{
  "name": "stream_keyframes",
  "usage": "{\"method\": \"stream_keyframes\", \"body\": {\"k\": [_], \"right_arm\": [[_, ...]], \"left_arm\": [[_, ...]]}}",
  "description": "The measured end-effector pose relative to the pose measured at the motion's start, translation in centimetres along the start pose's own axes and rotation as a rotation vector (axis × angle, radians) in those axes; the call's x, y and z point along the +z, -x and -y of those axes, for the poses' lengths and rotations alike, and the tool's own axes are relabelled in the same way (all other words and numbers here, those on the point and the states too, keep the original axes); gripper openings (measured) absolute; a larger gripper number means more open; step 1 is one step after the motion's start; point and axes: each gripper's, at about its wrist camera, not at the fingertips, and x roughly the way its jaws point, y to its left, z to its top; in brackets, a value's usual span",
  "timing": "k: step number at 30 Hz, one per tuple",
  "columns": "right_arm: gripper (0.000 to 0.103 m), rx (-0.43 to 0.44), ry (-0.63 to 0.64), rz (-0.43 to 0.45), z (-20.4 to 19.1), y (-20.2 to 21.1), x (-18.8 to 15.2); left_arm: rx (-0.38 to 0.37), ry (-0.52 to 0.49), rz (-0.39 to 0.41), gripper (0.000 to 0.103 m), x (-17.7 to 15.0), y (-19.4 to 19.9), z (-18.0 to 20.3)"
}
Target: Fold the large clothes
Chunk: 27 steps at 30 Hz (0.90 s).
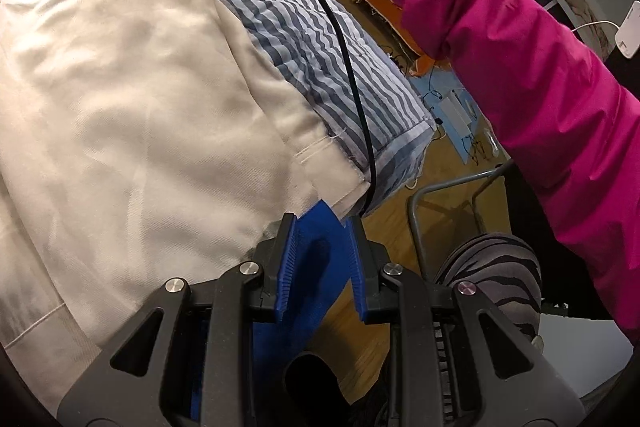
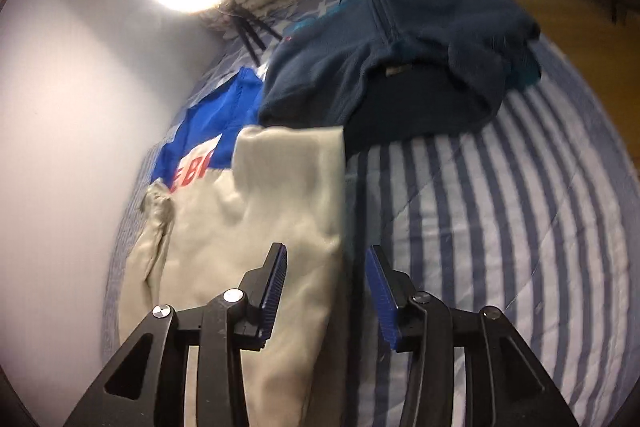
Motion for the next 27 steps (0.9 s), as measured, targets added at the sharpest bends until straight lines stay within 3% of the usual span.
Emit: {"method": "stream_keyframes", "body": {"k": [3,6,7,8,11,16,19,22,25,27], "right_arm": [[0.044,0.045,0.026,-0.072,-0.7,-1.3,-1.2],[0.044,0.004,0.055,-0.115,-1.3,-2.7,-2.2],[0.038,-0.013,0.054,-0.118,-1.3,-3.1,-2.3],[0.016,-0.028,0.052,-0.115,-1.3,-3.3,-2.4],[0.0,-0.091,0.07,-0.073,-2.2,-2.4,-1.9],[0.0,-0.22,0.242,-0.014,-4.8,-1.1,-0.2],[0.002,-0.27,0.216,-0.079,-3.3,-3.6,-0.3],[0.026,-0.272,0.151,-0.095,-1.6,-4.0,-0.9],[0.029,-0.237,0.115,-0.05,-1.0,-1.0,-1.7],[0.03,-0.218,0.108,-0.011,-1.4,2.0,-2.7]], "left_arm": [[-0.009,0.004,0.002,0.023,0.1,0.0,-0.2],[-0.015,0.006,-0.001,0.023,0.0,-0.1,-0.1],[-0.016,0.004,-0.003,0.023,0.0,-0.2,0.0],[-0.016,0.001,-0.004,0.023,0.0,-0.2,0.1],[-0.03,0.006,-0.014,0.023,0.2,-0.4,0.4],[-0.089,0.004,-0.029,0.023,1.0,-1.7,1.7],[-0.079,0.002,-0.052,0.023,1.2,-2.3,1.8],[-0.088,-0.002,-0.025,0.023,1.0,-0.2,2.0],[-0.053,-0.009,0.038,0.023,0.5,3.9,1.8],[-0.004,0.016,0.092,0.036,0.3,6.7,0.7]]}}
